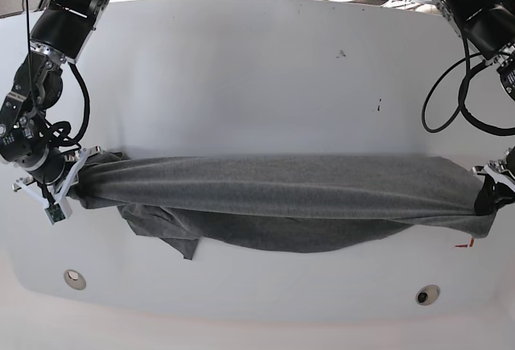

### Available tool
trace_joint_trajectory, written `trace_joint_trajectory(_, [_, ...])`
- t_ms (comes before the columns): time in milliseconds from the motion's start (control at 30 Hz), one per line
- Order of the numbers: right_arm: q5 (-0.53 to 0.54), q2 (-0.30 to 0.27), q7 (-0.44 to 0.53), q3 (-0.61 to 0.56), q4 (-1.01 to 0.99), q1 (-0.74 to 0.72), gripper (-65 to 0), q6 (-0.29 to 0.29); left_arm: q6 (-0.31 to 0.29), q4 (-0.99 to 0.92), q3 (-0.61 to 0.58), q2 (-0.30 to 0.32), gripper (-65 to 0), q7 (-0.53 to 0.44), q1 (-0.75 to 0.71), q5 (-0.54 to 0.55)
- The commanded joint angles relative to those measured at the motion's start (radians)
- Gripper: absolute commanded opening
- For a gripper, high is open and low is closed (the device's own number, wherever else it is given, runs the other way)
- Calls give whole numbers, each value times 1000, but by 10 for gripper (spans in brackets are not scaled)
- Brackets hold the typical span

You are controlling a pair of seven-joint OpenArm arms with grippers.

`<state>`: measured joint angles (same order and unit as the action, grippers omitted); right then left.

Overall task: Fold the T-shirt properly
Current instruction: 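Lay the shirt down with both grippers, dragging the held edge over it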

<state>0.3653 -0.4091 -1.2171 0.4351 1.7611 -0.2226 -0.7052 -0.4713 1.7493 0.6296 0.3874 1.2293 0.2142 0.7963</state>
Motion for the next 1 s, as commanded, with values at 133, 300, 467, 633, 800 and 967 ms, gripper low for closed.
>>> trace_joint_trajectory(133, [-4,9,16,8,87,111,-642,7,-7,36,36,25,-650,-33,-132,56])
trace_joint_trajectory(300, [-5,32,16,9,109,210,-642,7,-7,39,69,25,-650,-33,-240,64])
trace_joint_trajectory(467, [-4,37,16,9,110,282,-642,7,-28,39,77,26,-650,-33,-318,56])
trace_joint_trajectory(633, [-4,37,18,9,122,334,-642,7,-70,36,72,61,-650,-33,-373,54])
trace_joint_trajectory(800, [-4,37,18,9,136,380,-642,7,-76,36,75,69,-650,-33,-411,54])
trace_joint_trajectory(967, [-7,37,18,9,141,438,-642,7,-76,34,71,97,-650,-33,-442,54])
